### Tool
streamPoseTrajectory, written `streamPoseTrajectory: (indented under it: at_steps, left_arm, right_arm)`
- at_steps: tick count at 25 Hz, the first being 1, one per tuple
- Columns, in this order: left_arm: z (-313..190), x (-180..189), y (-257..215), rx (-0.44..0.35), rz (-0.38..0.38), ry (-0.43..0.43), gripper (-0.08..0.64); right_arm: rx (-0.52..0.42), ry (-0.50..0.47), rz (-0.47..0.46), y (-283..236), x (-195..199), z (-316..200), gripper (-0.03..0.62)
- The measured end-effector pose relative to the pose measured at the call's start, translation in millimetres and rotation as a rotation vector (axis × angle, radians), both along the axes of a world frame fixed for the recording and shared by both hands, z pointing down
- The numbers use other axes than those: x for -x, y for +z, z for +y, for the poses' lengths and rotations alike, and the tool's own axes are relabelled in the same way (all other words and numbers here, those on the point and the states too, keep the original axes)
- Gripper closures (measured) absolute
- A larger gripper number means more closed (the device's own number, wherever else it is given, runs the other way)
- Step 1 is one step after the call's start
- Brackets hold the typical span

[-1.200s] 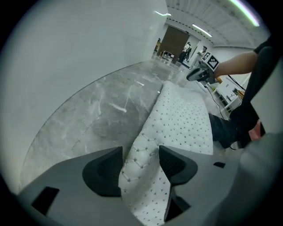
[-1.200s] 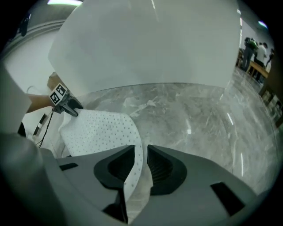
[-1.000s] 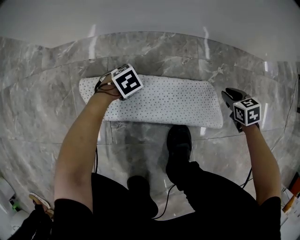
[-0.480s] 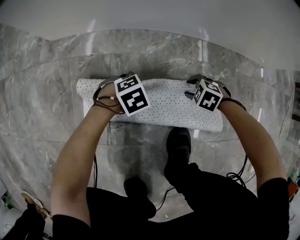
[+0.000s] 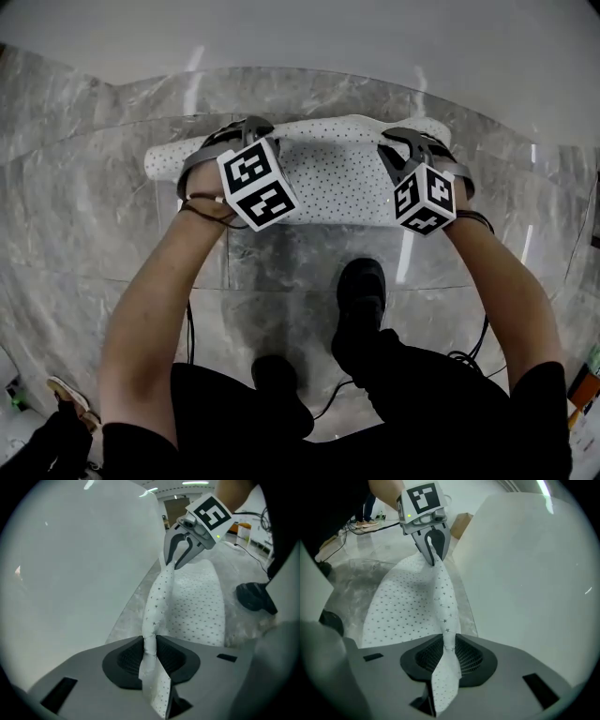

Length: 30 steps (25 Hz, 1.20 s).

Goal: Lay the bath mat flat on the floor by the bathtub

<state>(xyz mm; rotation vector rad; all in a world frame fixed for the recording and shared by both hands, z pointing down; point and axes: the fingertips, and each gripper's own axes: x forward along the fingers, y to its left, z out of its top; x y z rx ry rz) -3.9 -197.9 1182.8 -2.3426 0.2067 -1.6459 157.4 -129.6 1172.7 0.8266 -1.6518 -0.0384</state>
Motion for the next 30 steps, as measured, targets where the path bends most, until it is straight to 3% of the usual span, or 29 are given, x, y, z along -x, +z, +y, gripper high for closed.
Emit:
streamPoseTrajectory:
  at_steps: [3, 6, 9, 11, 13, 15, 18, 21, 24, 26, 30]
  left_arm:
    - [30.2, 8.5, 21.0, -0.012, -0.11, 0.142, 0.457]
    - [73.2, 22.5, 54.2, 0.022, -0.229, 0.292, 0.414]
    - [107.6, 34.2, 74.4, 0.089, -0.285, 0.367, 0.455]
    - [114.6, 37.2, 78.7, 0.092, -0.279, 0.38, 0.468]
    - [109.1, 36.7, 76.2, 0.08, -0.245, 0.367, 0.46]
    - [100.5, 34.9, 71.3, 0.097, -0.203, 0.328, 0.428]
    - [92.7, 30.8, 69.0, 0.15, -0.167, 0.258, 0.36]
    - [95.5, 30.4, 75.1, 0.195, -0.183, 0.24, 0.357]
    - [98.8, 31.3, 80.0, 0.165, -0.218, 0.293, 0.428]
    - [102.5, 33.2, 81.6, 0.141, -0.233, 0.338, 0.479]
    - [123.5, 44.5, 91.1, 0.203, -0.287, 0.384, 0.549]
  right_arm:
    - [0.071, -0.033, -0.043, 17.8, 8.0, 31.0, 0.488]
    - [0.23, -0.062, -0.126, 41.5, 22.8, 75.0, 0.48]
    - [0.293, -0.098, -0.213, 39.8, 32.6, 94.0, 0.48]
    - [0.228, -0.071, -0.267, 21.9, 31.8, 79.0, 0.479]
    - [0.146, 0.016, -0.307, 5.7, 24.1, 52.7, 0.466]
    - [0.09, 0.091, -0.266, 4.1, 8.2, 30.6, 0.322]
    - [0.063, 0.11, -0.155, 10.6, -16.1, 12.7, 0.262]
    - [0.057, 0.11, -0.113, 9.4, -31.4, -4.6, 0.241]
    - [0.092, 0.077, -0.126, 5.6, -29.8, -15.7, 0.233]
    - [0.164, 0.048, -0.142, 13.4, -23.3, -9.0, 0.232]
    - [0.331, 0.026, -0.134, 36.6, -27.8, 15.3, 0.23]
